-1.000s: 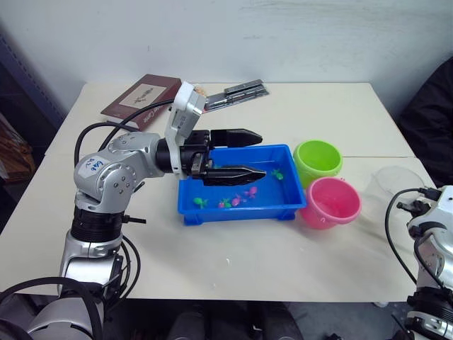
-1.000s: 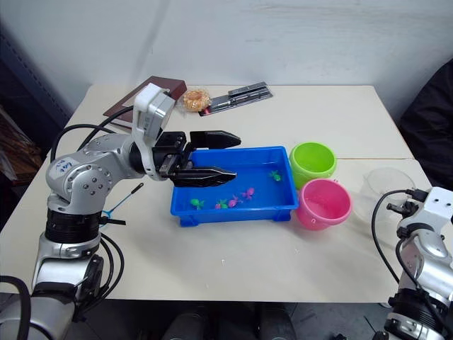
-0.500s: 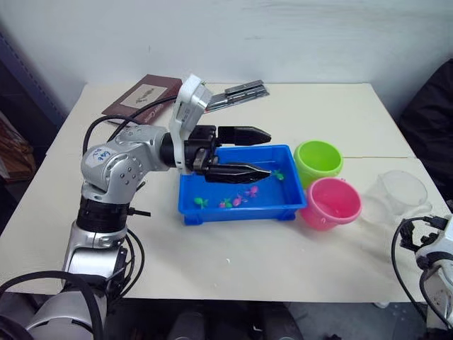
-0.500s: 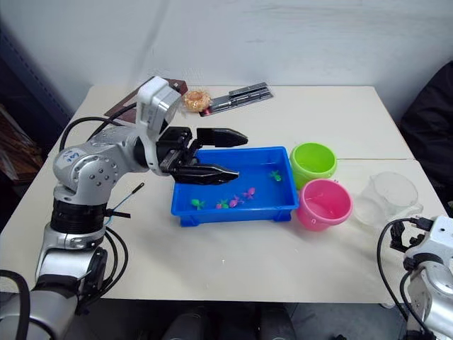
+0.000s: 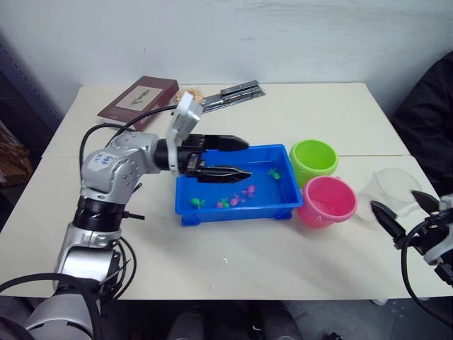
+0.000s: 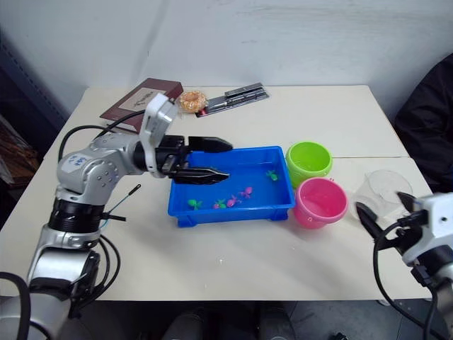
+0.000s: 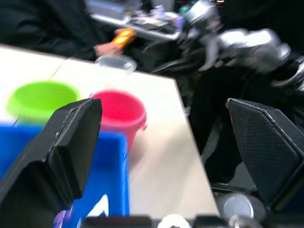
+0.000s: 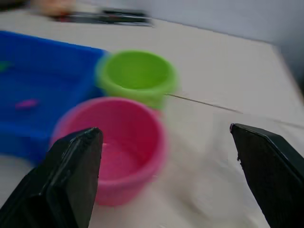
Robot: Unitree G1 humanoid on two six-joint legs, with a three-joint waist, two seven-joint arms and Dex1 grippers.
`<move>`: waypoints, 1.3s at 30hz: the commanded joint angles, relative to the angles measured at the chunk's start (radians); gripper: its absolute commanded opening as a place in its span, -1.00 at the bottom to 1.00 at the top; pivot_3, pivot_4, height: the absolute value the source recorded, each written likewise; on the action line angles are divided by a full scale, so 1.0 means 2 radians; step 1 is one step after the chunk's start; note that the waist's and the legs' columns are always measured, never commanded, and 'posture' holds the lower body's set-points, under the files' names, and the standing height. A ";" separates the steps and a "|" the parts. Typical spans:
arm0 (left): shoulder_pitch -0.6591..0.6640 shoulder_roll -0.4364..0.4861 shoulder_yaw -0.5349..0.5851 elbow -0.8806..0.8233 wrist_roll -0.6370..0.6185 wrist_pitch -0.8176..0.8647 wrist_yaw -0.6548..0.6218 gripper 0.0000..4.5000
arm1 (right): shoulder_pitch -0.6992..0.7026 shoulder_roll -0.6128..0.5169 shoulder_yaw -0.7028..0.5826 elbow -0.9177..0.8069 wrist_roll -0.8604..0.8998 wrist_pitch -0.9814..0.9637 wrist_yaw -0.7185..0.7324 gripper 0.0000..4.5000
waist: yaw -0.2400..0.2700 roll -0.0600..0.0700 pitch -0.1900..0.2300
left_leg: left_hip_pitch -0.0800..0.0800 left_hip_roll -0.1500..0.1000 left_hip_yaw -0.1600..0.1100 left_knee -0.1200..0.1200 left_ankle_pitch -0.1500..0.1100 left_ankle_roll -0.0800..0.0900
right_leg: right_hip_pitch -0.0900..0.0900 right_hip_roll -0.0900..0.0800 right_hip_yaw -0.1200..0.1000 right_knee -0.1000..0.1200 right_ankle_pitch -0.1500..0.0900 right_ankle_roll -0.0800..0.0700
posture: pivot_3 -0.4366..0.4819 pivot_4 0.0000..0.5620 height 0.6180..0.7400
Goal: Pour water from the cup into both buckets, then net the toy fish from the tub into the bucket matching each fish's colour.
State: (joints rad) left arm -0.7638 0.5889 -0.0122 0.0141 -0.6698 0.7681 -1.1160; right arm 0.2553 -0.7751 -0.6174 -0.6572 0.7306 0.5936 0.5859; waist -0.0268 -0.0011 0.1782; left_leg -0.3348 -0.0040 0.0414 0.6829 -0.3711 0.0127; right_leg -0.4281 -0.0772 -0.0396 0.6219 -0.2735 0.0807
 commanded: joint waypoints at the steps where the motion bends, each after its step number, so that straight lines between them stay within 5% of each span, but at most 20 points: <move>1: 0.073 0.031 0.091 -0.082 -0.031 0.041 0.068 1.00 | -0.091 -0.056 0.081 0.006 0.040 0.011 0.086 0.98 | -0.006 -0.002 0.001 | 0.000 0.000 0.000 0.000 0.000 0.000 | 0.000 0.000 0.000 0.000 0.000 0.000 | -0.05 -0.47 1.00; 5: 0.221 0.032 0.208 -0.216 -0.058 0.083 0.166 1.00 | -0.247 -0.065 0.217 0.072 0.004 -0.002 0.160 0.98 | 0.001 -0.005 0.003 | -0.001 0.000 -0.003 0.000 0.000 0.000 | 0.000 -0.001 -0.001 -0.001 0.000 0.000 | -0.05 -0.47 1.00; 10: 0.518 0.013 0.392 -0.322 -0.009 0.053 0.193 1.00 | -0.409 -0.010 0.334 0.157 -0.026 -0.027 0.251 0.98 | 0.000 -0.006 0.003 | -0.002 0.000 -0.003 -0.001 -0.003 0.001 | -0.001 -0.002 -0.002 -0.003 0.000 0.000 | -0.05 -0.47 1.00; 15: 0.697 -0.044 0.522 -0.375 -0.029 0.016 0.170 1.00 | -0.470 0.056 0.390 0.213 -0.054 -0.056 0.295 0.98 | 0.015 -0.007 0.003 | -0.004 0.000 -0.006 0.000 -0.003 0.001 | 0.000 -0.003 -0.005 -0.008 -0.001 -0.001 | -0.05 -0.47 1.00; 20: 0.781 -0.085 0.558 -0.357 -0.027 -0.032 0.163 1.00 | -0.492 0.093 0.413 0.251 -0.078 -0.080 0.326 0.98 | 0.018 -0.006 0.003 | -0.004 -0.001 -0.007 0.000 -0.004 0.003 | 0.001 -0.004 -0.005 -0.009 -0.001 -0.003 | -0.05 -0.47 1.00; 24: 0.784 -0.056 0.546 -0.338 -0.014 -0.052 0.160 1.00 | -0.495 0.101 0.411 0.259 -0.086 -0.083 0.334 0.98 | 0.013 -0.006 0.003 | -0.004 -0.001 -0.007 0.000 -0.005 0.003 | 0.001 -0.004 -0.005 -0.008 -0.001 -0.003 | -0.05 -0.47 1.00; 27: 0.733 0.021 0.507 -0.287 0.027 -0.053 0.180 1.00 | -0.492 0.100 0.407 0.256 -0.090 -0.083 0.331 0.98 | 0.012 -0.005 0.003 | -0.004 -0.001 -0.007 0.000 -0.004 0.002 | 0.000 -0.004 -0.006 -0.007 -0.001 -0.003 | -0.05 -0.47 1.00; 34: 0.509 0.202 0.313 -0.067 0.097 -0.075 0.141 1.00 | -0.463 0.086 0.387 0.207 -0.092 -0.066 0.292 0.98 | 0.007 -0.004 0.003 | -0.004 -0.001 -0.008 0.000 -0.003 0.000 | 0.000 -0.003 -0.007 -0.005 -0.001 -0.003 | -0.05 -0.47 1.00; 39: 0.290 0.233 0.130 0.135 0.188 -0.139 0.087 1.00 | -0.425 0.062 0.366 0.153 -0.089 -0.047 0.268 0.98 | 0.007 -0.004 0.003 | -0.008 -0.001 -0.008 0.000 -0.003 0.000 | -0.004 -0.003 -0.008 -0.003 -0.001 -0.002 | -0.05 -0.47 1.00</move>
State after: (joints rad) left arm -0.1276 1.0441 0.3278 0.1870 -0.3572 0.5362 -0.9046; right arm -0.5994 -0.6362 0.1480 -0.2916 0.5381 0.4910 1.1378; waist -0.0133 -0.0094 0.1838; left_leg -0.3528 -0.0053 0.0266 0.6834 -0.3770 0.0134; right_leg -0.4389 -0.0837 -0.0569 0.6170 -0.2752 0.0763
